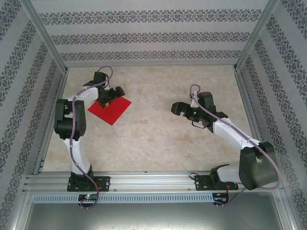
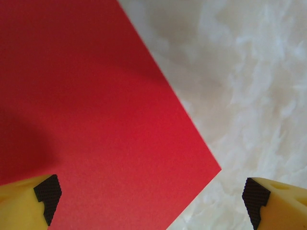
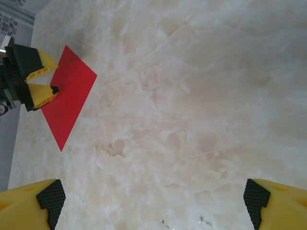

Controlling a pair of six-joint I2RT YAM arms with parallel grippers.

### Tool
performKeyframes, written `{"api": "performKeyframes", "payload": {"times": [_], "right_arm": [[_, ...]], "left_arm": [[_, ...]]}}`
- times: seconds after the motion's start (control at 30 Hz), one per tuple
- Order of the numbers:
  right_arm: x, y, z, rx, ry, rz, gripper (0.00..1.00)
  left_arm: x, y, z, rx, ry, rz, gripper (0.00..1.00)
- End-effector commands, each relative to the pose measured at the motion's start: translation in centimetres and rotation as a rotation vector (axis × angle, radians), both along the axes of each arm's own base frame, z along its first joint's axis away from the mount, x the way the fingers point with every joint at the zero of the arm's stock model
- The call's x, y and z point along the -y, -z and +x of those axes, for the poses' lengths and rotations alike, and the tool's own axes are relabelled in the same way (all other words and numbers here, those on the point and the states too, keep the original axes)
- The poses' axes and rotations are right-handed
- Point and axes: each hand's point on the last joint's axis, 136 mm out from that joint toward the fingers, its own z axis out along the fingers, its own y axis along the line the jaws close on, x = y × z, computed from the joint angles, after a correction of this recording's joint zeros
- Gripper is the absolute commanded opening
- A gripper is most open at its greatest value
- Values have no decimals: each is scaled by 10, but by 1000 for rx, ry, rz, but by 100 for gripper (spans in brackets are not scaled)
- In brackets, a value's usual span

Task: Fold a paper plane with a square sheet of paper (pick it up from the middle)
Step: Move the square sheet of paper to the center of the table.

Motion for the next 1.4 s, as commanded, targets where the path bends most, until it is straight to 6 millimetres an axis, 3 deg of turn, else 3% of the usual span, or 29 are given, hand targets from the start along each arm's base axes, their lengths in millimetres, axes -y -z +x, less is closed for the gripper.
{"api": "performKeyframes", "payload": {"times": [0.0, 0.23, 0.4, 0.67, 0.83, 1.0, 1.1, 1.23, 1.37], "right_arm": [[-5, 2, 4, -17, 8, -3, 98], [-7, 17, -4, -48, 13, -26, 98], [7, 26, -9, -60, 61, -73, 98], [26, 29, -13, -74, 124, -117, 98], [23, 22, -12, -75, 119, -104, 98], [5, 6, -8, -62, 65, -74, 94], [-9, 1, -5, -58, 36, -77, 92], [-34, -1, -4, -68, -29, -65, 87], [-71, 2, -5, -75, -129, -66, 84]], "left_arm": [[21, 16, -21, -88, 30, -32, 100], [61, 49, -58, -169, 109, -48, 100], [112, 60, -90, -199, 260, -72, 100], [218, 58, -157, -205, 572, -88, 100], [265, 31, -179, -138, 674, -111, 100], [262, -19, -161, 30, 649, -88, 100], [250, -50, -152, 129, 621, -34, 100], [200, -77, -140, 249, 437, 39, 100], [142, -83, -145, 296, 273, 84, 100]]}}
